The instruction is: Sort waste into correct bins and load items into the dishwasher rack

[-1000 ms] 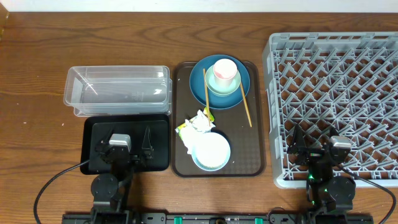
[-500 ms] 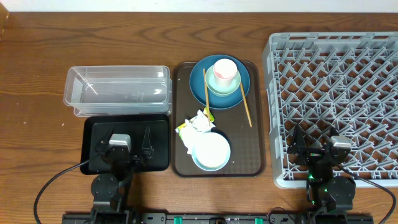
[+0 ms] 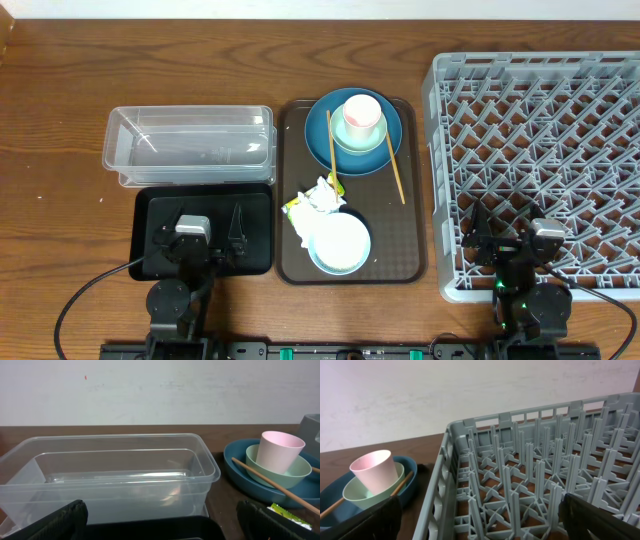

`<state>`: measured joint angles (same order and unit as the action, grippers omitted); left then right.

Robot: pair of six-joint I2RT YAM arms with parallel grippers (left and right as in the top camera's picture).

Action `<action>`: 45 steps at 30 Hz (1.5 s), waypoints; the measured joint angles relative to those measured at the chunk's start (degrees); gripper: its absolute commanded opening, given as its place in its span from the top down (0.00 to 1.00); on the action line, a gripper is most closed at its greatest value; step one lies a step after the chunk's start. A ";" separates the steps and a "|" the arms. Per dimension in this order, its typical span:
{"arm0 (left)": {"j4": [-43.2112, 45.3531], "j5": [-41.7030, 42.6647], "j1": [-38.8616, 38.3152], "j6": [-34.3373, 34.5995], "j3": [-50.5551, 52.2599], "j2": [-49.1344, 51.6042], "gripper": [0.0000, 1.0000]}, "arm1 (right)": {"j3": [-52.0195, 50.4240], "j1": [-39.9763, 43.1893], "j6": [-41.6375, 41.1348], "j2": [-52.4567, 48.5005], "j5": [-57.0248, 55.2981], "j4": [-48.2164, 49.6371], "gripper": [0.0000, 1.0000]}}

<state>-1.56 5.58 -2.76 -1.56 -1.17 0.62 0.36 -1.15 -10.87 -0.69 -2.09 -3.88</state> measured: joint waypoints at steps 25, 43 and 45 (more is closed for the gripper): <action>-7.32 7.56 0.00 1.81 -3.28 0.02 0.02 | 0.00 0.00 0.00 0.00 0.02 0.02 0.01; -56.30 27.34 0.00 8.70 -47.39 26.51 0.02 | 0.00 0.00 0.00 0.00 0.00 0.00 0.01; -55.43 30.95 0.00 8.87 -47.56 30.49 0.02 | 0.00 0.00 0.00 0.00 0.00 0.00 0.01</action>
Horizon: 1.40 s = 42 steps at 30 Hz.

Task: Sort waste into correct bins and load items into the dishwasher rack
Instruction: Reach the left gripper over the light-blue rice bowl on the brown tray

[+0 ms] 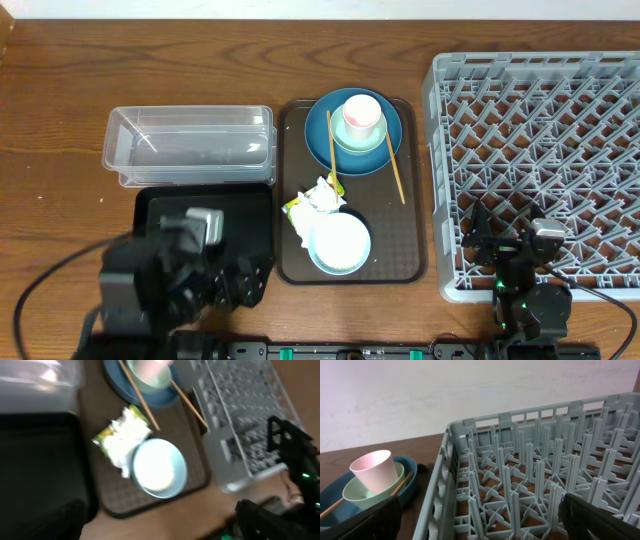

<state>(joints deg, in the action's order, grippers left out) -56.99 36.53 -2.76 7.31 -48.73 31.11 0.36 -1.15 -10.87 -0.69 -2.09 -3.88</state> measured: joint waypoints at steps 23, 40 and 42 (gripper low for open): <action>5.86 -4.35 -19.15 14.67 0.02 26.03 0.59 | 0.00 0.00 0.00 0.00 0.00 0.00 0.01; 29.99 -31.67 -53.46 32.98 0.04 36.44 0.62 | 0.00 0.00 0.00 0.02 0.00 0.02 0.01; 31.56 -33.09 -55.49 33.48 0.04 39.91 0.62 | 0.00 0.00 0.00 0.00 0.00 0.00 0.01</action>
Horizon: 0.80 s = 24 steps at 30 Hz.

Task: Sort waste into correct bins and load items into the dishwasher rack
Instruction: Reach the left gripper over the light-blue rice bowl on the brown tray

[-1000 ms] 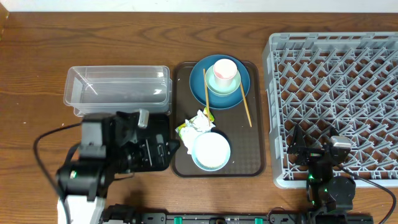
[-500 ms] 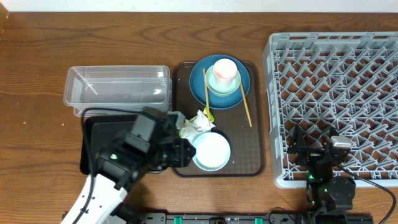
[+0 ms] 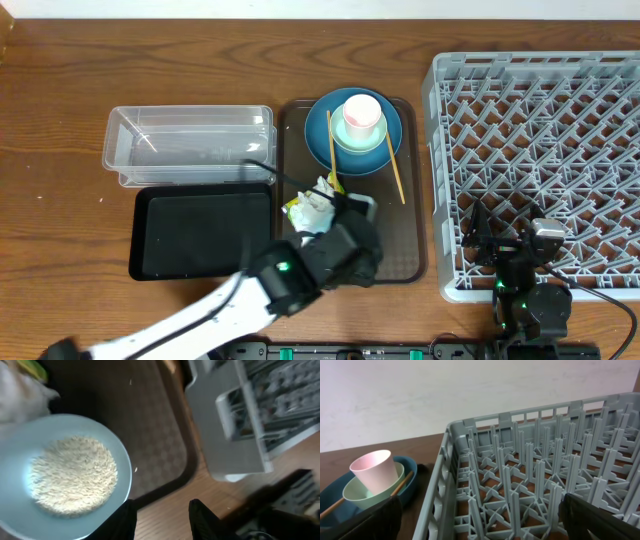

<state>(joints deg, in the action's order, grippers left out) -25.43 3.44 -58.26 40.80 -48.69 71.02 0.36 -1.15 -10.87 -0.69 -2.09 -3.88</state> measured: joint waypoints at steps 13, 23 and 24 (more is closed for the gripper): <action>3.76 -6.47 -1.64 1.03 0.00 13.73 0.64 | 0.00 0.00 0.00 0.00 0.00 0.00 0.01; 6.01 -7.06 -1.64 1.01 0.00 18.71 0.64 | 0.00 0.00 0.00 0.00 0.00 0.00 0.01; 6.36 -7.19 -1.64 0.96 0.00 18.88 0.64 | 0.00 0.00 0.00 0.00 0.00 0.00 0.01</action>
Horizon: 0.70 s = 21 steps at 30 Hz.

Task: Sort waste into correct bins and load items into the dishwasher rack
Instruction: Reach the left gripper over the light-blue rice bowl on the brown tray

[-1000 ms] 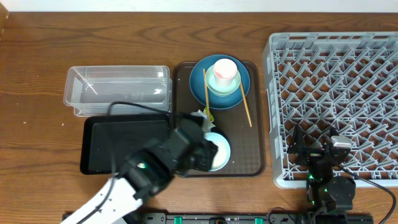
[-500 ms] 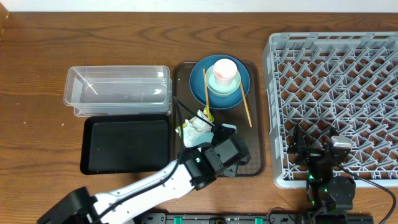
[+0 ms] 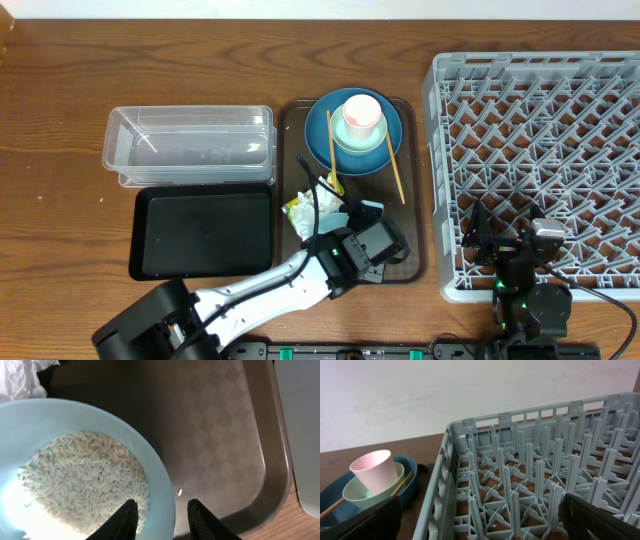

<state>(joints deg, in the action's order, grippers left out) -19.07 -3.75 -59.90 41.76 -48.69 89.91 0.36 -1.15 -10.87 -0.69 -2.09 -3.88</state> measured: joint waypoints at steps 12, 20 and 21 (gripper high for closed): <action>2.82 -1.84 0.00 -2.16 0.00 0.11 0.64 | 0.00 0.00 0.00 0.00 0.00 0.00 0.01; 4.04 -4.24 -0.02 -2.82 0.00 1.88 0.67 | 0.00 0.00 0.00 0.00 0.00 0.00 0.01; 4.04 -4.31 -0.02 -2.84 0.00 2.21 0.68 | 0.00 0.00 0.00 0.00 0.00 0.00 0.01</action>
<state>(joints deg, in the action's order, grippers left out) -15.03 -8.05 -59.92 38.92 -48.69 92.12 0.36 -1.15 -10.87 -0.69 -2.09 -3.88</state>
